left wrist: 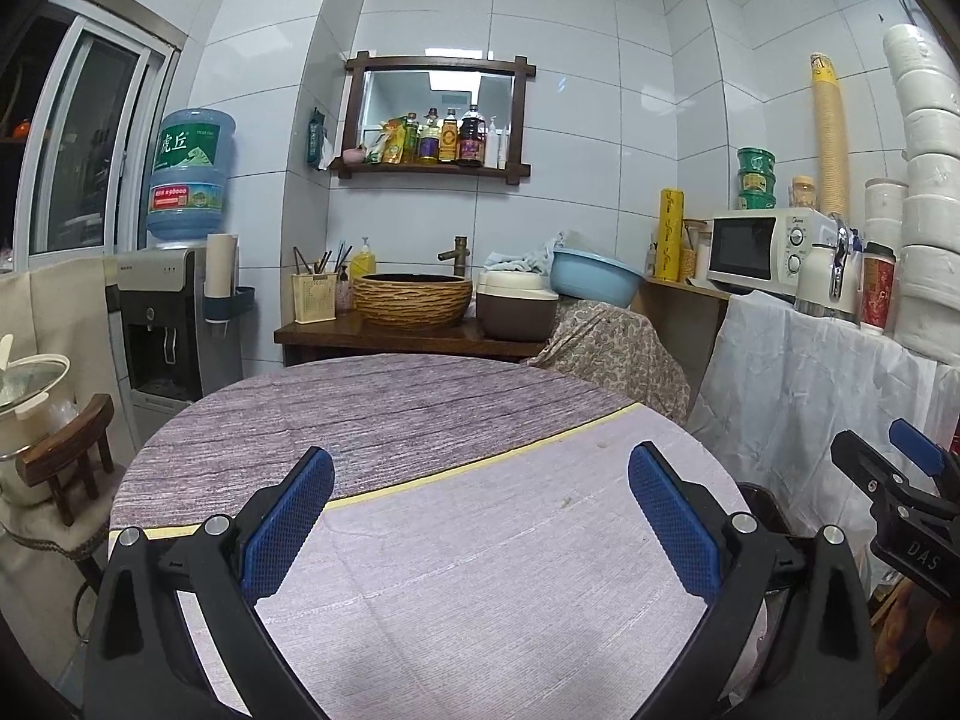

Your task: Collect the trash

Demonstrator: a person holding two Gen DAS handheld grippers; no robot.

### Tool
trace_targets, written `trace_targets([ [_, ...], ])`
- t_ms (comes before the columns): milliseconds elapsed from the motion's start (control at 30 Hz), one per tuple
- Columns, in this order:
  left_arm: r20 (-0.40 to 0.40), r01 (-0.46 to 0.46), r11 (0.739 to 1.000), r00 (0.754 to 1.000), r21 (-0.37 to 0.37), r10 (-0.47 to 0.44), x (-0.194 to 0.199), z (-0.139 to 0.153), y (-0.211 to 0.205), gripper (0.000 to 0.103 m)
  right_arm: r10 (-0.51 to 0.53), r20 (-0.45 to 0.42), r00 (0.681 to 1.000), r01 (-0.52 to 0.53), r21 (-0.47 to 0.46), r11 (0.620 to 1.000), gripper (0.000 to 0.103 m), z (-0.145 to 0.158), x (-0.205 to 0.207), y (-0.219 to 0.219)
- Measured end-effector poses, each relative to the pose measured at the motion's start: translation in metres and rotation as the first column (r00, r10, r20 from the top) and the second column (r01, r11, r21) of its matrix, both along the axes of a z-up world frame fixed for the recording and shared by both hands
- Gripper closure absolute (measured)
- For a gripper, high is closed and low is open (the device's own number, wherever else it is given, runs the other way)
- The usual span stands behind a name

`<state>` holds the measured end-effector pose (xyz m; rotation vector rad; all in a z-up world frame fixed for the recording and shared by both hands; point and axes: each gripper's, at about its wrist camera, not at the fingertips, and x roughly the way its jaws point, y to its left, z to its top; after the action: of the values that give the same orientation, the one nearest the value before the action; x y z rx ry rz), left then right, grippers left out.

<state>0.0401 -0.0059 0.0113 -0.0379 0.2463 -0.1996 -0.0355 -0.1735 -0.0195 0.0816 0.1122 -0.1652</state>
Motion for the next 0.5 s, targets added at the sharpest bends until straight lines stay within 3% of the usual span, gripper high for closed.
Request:
trace_targets([
  [500, -0.017, -0.002, 1.000, 1.000, -0.006, 0.002, 0.0008, -0.0002, 0.0005, 0.006, -0.001, -0.015, 1.000, 0.001, 0.002, 1.000, 0.006, -0.0034, 0.0033, 0.0026],
])
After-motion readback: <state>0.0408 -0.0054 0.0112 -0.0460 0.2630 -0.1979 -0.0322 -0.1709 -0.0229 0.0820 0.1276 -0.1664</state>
